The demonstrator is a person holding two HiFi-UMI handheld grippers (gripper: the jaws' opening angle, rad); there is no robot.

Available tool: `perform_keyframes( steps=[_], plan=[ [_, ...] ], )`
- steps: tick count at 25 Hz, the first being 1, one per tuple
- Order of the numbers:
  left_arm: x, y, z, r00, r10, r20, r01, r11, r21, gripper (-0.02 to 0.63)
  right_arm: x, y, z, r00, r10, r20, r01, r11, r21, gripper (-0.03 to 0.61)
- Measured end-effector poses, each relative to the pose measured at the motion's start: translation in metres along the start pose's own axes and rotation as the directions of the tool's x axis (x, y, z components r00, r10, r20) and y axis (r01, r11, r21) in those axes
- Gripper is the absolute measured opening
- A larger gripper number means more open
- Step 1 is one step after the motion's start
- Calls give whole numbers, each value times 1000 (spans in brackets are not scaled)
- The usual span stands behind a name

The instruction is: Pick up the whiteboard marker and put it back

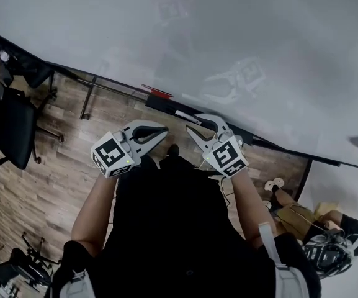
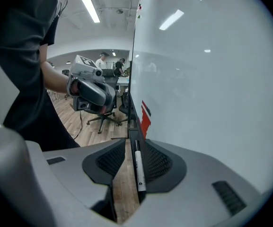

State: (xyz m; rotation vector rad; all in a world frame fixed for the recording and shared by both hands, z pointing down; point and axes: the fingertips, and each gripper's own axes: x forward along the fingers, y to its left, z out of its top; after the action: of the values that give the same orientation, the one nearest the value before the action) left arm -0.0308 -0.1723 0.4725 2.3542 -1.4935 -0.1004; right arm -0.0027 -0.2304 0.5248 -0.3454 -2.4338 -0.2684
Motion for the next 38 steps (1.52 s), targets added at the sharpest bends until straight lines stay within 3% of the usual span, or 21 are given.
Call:
perform_keyframes(
  steps=[5,11,38],
  plan=[
    [-12,-9,-6,1000,7,1,-7,1000,-2,12,20,9,-29,993,2,-117,-2,1000,0,132],
    [-14,3,-8,1000,13,-3,-13,1000,-17,12,44,-5,-46,983,-6,-186,8,1000,12,132],
    [-28,-13,-23,1000,1,7,0,996,-85,12,76,-8,-74,956,-28,-293,26,1000,-13,103]
  ],
)
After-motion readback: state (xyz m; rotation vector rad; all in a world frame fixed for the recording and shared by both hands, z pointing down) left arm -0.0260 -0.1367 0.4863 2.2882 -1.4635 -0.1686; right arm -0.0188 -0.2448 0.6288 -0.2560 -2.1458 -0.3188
